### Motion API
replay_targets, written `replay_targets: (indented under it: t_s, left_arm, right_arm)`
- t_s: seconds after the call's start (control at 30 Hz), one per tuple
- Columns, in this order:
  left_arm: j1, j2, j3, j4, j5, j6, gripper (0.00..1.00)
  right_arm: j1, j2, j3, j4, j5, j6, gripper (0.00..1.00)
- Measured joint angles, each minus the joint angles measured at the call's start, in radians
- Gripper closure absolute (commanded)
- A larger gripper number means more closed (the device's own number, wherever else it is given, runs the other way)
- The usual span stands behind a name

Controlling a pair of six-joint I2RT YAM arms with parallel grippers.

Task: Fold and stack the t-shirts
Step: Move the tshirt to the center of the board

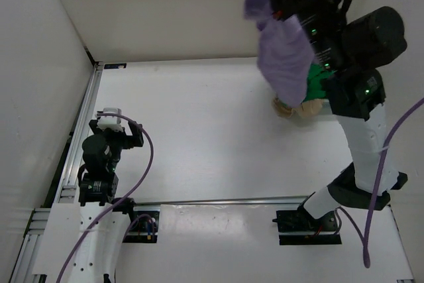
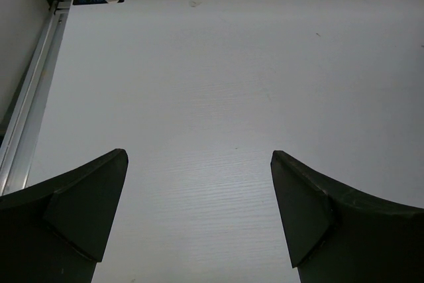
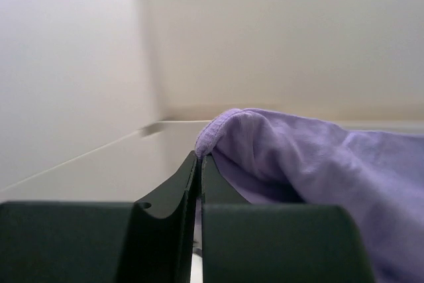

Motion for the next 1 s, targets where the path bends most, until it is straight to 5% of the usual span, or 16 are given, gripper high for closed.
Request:
replay_targets:
  t_s: [0.2, 0.6, 0.63, 0.7, 0.8, 0.93, 1.0]
  left_arm:
    - [0.008, -0.022, 0.000, 0.000, -0.066, 0.000, 0.00]
    - [0.019, -0.031, 0.012, 0.000, -0.136, 0.000, 0.00]
    - [0.019, -0.031, 0.013, -0.001, -0.132, 0.000, 0.00]
    - [0.019, -0.031, 0.013, -0.002, -0.119, 0.000, 0.00]
    - [0.019, -0.014, 0.019, -0.018, -0.079, 0.000, 0.00]
    - [0.019, 0.085, 0.079, -0.061, -0.035, 0.000, 0.00]
    - [0.019, 0.154, 0.129, -0.076, -0.031, 0.000, 0.00]
  right_arm:
    - [0.239, 0.070, -0.058, 0.061, -0.056, -0.100, 1.00]
    - [0.064, 0.110, -0.417, -0.117, 0.061, 0.180, 0.99]
    - [0.025, 0.097, -0.476, -0.130, 0.060, 0.224, 0.92]
    - [-0.079, 0.079, -0.600, -0.157, 0.030, 0.291, 0.48]
    - [-0.246, 0.156, -0.609, -0.262, -0.033, 0.326, 0.00]
    - [-0.377, 0.484, -0.177, -0.491, -0.112, 0.302, 0.00]
    - [-0.362, 0.538, -0.127, -0.497, -0.105, 0.269, 0.00]
